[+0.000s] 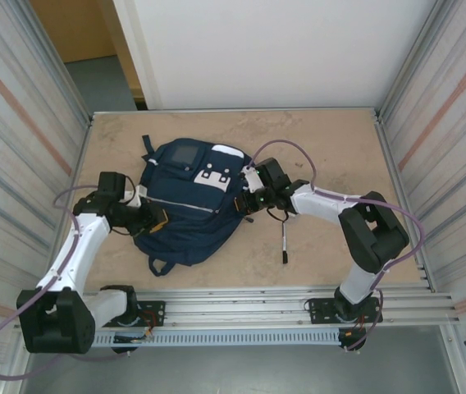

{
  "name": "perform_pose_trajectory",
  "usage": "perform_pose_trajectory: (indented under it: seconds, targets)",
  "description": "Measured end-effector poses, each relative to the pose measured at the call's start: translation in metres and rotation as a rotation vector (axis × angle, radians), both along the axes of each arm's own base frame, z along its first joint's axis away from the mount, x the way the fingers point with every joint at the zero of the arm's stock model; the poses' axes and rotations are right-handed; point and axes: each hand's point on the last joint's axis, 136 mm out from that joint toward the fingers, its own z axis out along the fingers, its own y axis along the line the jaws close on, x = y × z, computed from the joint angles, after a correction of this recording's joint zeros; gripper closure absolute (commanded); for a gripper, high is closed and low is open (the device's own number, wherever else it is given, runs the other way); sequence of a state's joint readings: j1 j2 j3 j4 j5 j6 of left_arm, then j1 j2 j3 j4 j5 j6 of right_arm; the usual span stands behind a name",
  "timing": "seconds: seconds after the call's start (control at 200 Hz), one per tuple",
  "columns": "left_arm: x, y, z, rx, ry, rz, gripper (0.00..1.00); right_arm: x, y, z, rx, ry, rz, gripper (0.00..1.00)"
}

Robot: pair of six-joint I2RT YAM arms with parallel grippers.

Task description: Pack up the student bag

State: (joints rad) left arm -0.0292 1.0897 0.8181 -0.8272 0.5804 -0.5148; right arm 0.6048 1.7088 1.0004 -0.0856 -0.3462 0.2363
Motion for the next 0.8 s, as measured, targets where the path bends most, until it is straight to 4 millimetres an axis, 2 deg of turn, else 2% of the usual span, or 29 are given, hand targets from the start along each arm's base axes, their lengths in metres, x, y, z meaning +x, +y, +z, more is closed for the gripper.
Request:
perform_pose_trajectory:
  seconds: [0.12, 0.195, 0.336, 0.456, 0.531, 0.601, 0.671, 0.732, 0.797]
  targets:
    - [-0.007, -0.009, 0.005, 0.005, -0.031, -0.054, 0.52, 0.003, -0.017, -0.002, -0.023, 0.026, -0.027, 0.65]
    - [-0.015, -0.021, 0.008, 0.030, -0.049, -0.121, 0.49, 0.004, -0.025, 0.007, -0.022, 0.023, -0.047, 0.59]
    - [-0.022, -0.046, 0.024, 0.132, -0.146, -0.290, 0.43, 0.004, -0.031, 0.048, 0.006, -0.042, -0.064, 0.56]
    - [-0.030, -0.076, 0.043, 0.281, -0.340, -0.505, 0.34, 0.007, -0.038, 0.081, 0.023, -0.123, -0.094, 0.55]
    - [-0.033, -0.093, 0.056, 0.356, -0.461, -0.606, 0.34, 0.006, -0.043, 0.094, 0.029, -0.165, -0.112, 0.55]
    - [-0.024, -0.103, 0.067, 0.415, -0.533, -0.646, 0.35, 0.005, -0.048, 0.097, 0.024, -0.179, -0.126, 0.54]
    - [-0.006, -0.112, 0.074, 0.476, -0.563, -0.651, 0.35, 0.001, -0.054, 0.091, 0.007, -0.182, -0.142, 0.52]
    - [0.010, -0.123, 0.073, 0.529, -0.570, -0.668, 0.35, -0.003, -0.061, 0.081, -0.015, -0.170, -0.159, 0.52]
    - [0.021, -0.136, 0.061, 0.585, -0.558, -0.705, 0.35, -0.007, -0.068, 0.072, -0.033, -0.151, -0.174, 0.52]
